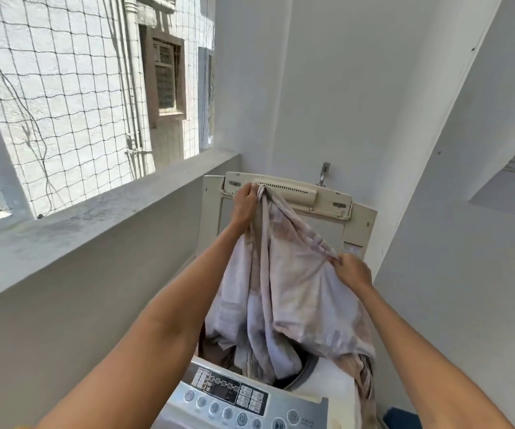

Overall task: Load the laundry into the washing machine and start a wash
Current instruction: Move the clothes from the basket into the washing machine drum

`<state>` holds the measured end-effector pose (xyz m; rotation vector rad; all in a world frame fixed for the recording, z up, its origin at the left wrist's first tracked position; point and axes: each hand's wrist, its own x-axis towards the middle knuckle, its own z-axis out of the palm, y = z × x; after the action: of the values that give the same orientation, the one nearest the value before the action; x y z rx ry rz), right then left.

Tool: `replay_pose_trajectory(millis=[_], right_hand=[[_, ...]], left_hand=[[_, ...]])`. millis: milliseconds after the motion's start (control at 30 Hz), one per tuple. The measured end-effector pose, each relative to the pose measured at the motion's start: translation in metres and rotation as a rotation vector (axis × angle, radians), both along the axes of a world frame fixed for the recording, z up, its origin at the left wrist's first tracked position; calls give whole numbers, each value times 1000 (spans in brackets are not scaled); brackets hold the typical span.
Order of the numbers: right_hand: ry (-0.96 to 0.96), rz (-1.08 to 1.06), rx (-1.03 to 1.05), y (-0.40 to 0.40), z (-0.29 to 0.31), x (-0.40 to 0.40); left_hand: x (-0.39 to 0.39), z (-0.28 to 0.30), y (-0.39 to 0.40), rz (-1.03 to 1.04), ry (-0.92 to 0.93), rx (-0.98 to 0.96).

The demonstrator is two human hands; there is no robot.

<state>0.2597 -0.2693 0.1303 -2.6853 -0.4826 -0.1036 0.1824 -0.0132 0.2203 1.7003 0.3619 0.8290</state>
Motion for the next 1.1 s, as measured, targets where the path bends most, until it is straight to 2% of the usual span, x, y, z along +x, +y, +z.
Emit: replay_pose_trajectory(millis=[67,133,267,400,500,600,700,733,800,867,933,1000,1100], right_hand=[[-90,-13,83,-4,15,3],[-213,7,171,-2,33,2],[-439,-23,410,21,96,-7],[-610,35,610,58,187,-16],[-673,88,683,89,226,-26],[-620,101,589,106,224,-30],[-489,121,426,114,193,-26],[-450,134,368,115,180,-24],[-382,150,269,117,155,-20],[-297,139,211,118,135,-16],[-216,130,221,119,122,-13],[-158,139,274,117,113,-12],[-84,194,334,107,103,-9]], left_hand=[[-6,-15,14,0,135,71],[-13,-31,26,-2,184,65],[-22,-41,41,119,186,90],[-16,-14,51,174,93,142],[-13,-2,53,207,94,166],[-15,-15,58,185,282,235],[-21,-33,61,147,377,115],[-22,-34,59,146,332,67],[-22,-26,48,113,111,-52],[-22,-11,30,-69,-38,-133],[-21,-3,9,-297,62,-34],[-13,-10,-10,-389,187,152],[1,-26,-25,-144,82,223]])
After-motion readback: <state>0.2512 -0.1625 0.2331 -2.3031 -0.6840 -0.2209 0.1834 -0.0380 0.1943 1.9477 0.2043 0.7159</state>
